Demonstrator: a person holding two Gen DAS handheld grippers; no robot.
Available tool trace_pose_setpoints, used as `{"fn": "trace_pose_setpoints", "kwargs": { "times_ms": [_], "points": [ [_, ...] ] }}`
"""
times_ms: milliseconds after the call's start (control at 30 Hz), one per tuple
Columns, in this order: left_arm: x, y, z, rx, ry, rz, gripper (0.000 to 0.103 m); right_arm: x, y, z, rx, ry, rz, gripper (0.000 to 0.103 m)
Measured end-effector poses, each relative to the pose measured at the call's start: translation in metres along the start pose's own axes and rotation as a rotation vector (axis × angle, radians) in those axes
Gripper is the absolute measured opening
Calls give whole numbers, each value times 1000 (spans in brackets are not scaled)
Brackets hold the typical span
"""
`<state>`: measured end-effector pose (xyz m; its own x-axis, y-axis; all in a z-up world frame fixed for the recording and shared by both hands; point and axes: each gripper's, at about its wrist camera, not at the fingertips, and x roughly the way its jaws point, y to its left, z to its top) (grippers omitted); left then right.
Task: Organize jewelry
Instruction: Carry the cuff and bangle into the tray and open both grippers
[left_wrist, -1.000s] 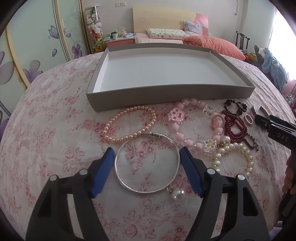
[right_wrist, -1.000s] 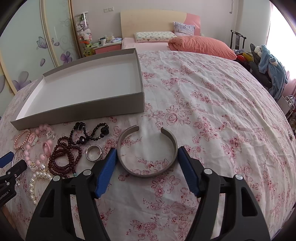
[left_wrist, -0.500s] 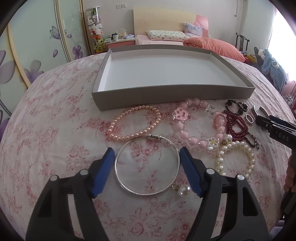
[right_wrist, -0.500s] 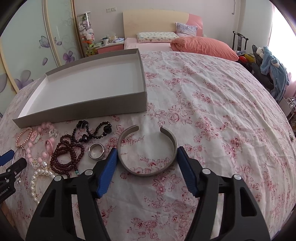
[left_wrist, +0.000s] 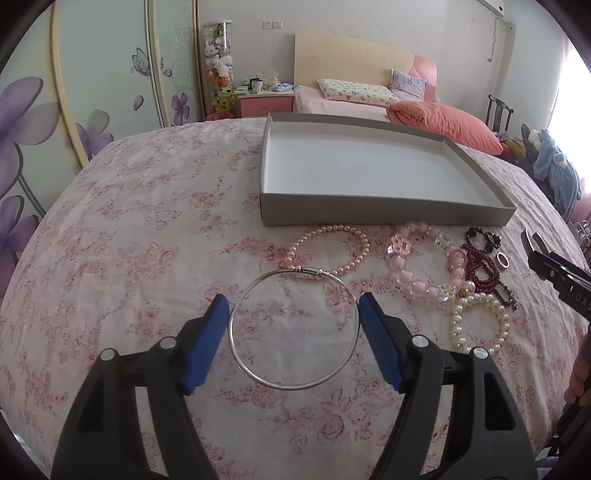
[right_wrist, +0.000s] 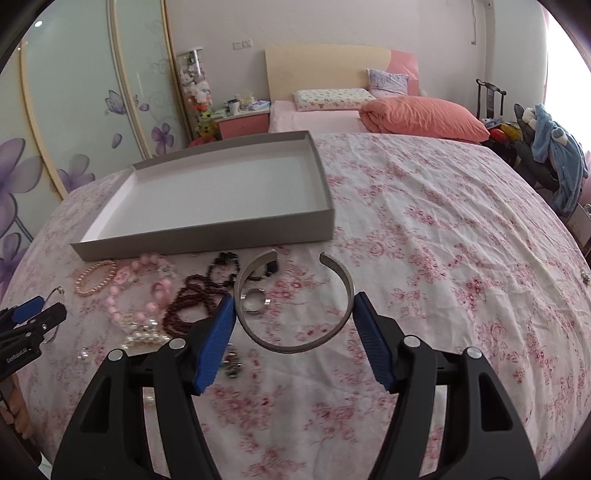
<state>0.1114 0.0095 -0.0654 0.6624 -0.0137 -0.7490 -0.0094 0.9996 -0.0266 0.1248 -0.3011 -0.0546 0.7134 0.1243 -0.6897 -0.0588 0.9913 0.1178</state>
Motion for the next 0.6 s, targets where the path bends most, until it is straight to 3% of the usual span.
{"fn": "trace_pose_setpoints", "kwargs": {
  "times_ms": [333,600],
  "points": [
    [-36,-16,9,23,-132,-11,70,-24,33,1,-50,-89,72,65],
    [-61,-29,18,49,-237,-15,70,-50,39,11,-65,-198,76,65]
  ]
}}
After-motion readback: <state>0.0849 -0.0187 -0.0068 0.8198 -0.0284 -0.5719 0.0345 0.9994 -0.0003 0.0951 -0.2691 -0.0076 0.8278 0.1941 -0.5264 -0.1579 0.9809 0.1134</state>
